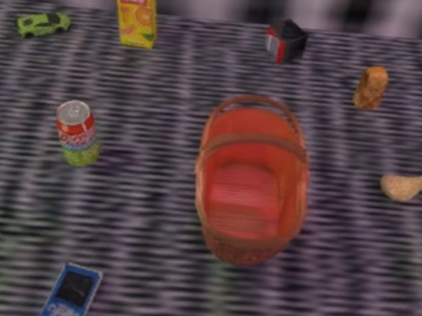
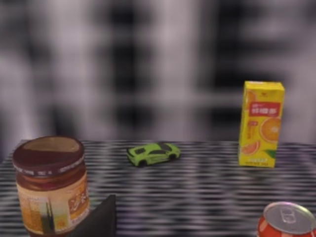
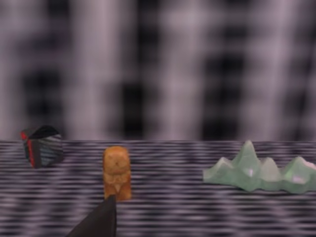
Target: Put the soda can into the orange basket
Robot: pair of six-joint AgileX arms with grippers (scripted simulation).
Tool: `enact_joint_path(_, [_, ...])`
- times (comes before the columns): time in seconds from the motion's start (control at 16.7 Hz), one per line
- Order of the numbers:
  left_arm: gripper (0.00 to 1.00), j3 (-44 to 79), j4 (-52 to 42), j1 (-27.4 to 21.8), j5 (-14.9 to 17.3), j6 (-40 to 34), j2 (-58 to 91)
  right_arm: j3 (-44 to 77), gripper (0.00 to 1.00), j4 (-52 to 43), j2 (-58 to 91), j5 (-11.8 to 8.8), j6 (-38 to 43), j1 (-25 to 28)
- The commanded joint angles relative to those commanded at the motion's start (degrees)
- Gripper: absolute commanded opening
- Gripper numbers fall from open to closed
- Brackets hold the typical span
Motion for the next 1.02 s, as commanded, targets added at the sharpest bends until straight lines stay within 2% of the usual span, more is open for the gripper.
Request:
enact_joint_path(0.24, [1.0,1.7,-1.3,-0.3,0.0,0.7,1.7,0.0,1.0,0.0,0.0,0.0,0.0,0.0])
enact_joint_path(0.48, [1.0,11.5,-8.6,-1.5,0.1,4.7,12.6,0.0,1.0,0.0,0.0,0.0,0.0,0.0])
enact_joint_path(1.02, [1.0,53.8,-34.9,-5.8,0.4,19.2,63.2,0.0,1.0,0.0,0.0,0.0,0.0,0.0])
